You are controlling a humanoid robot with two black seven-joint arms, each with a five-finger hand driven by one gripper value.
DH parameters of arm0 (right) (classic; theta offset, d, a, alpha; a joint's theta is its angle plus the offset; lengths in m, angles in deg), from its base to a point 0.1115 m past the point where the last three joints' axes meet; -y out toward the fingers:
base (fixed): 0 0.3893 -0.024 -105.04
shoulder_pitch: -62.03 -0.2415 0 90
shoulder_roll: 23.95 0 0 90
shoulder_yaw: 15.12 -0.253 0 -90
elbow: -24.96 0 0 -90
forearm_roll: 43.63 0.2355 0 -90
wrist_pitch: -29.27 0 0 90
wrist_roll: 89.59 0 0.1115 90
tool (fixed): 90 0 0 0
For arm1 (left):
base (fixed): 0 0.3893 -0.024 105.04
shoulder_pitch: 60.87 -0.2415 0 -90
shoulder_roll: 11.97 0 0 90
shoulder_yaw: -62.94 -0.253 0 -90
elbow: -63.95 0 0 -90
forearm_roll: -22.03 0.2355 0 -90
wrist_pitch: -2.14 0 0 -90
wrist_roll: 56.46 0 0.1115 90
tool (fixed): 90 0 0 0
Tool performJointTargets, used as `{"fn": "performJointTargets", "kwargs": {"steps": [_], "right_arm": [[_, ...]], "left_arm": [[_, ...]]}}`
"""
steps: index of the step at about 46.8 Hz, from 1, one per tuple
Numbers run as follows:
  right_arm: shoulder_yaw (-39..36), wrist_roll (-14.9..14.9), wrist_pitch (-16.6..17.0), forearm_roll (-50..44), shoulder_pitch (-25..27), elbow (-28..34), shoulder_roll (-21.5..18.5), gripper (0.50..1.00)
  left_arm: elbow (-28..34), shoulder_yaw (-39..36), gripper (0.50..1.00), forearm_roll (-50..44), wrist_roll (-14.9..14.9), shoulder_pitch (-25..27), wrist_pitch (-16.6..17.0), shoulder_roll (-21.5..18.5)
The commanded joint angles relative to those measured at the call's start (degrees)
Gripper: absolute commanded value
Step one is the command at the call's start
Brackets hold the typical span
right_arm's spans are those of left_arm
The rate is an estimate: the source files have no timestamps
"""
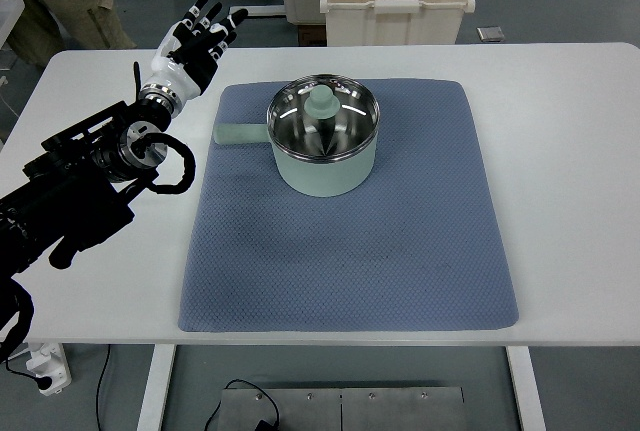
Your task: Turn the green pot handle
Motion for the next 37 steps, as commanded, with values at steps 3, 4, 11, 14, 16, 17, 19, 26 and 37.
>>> {"fn": "performJointTargets", "kwargs": {"steps": [3, 4, 11, 14, 16, 17, 19, 26, 37], "right_arm": [[0.0, 0.0, 0.0, -0.1, 0.0, 0.0, 0.0, 1.0], [0.0, 0.0, 0.0, 0.0, 0.0, 0.0, 0.0, 1.0], [0.0, 0.0, 0.0, 0.0, 0.0, 0.0, 0.0, 1.0], [0.0, 0.0, 0.0, 0.0, 0.0, 0.0, 0.0, 1.0], [0.0, 0.0, 0.0, 0.0, 0.0, 0.0, 0.0, 1.0], [0.0, 0.0, 0.0, 0.0, 0.0, 0.0, 0.0, 1.0], [0.0, 0.0, 0.0, -0.1, 0.0, 0.0, 0.0, 1.0], [0.0, 0.0, 0.1, -0.1, 0.0, 0.0, 0.0, 1.0], [0.0, 0.0, 0.1, -0.1, 0.0, 0.0, 0.0, 1.0]], "left_arm": [[-1.3, 1.3, 1.0, 0.0, 0.1, -0.9, 0.0, 0.4], [-1.4, 1.4, 1.0, 0.0, 0.1, -1.0, 0.0, 0.5], [-1.8, 1.7, 1.0, 0.0, 0.0, -2.0, 0.0, 0.4], [-2.9, 1.7, 1.0, 0.0, 0.0, -2.1, 0.0, 0.4], [-3.7, 1.7, 1.0, 0.0, 0.1, -2.1, 0.0, 0.5], [-4.0, 1.7, 1.0, 0.0, 0.1, -2.2, 0.0, 0.5], [-4.3, 1.7, 1.0, 0.0, 0.1, -2.2, 0.0, 0.5], [-4.3, 2.2, 1.0, 0.0, 0.1, -2.7, -0.1, 0.5], [-4.3, 3.1, 1.0, 0.0, 0.1, -2.9, -0.2, 0.5]]}}
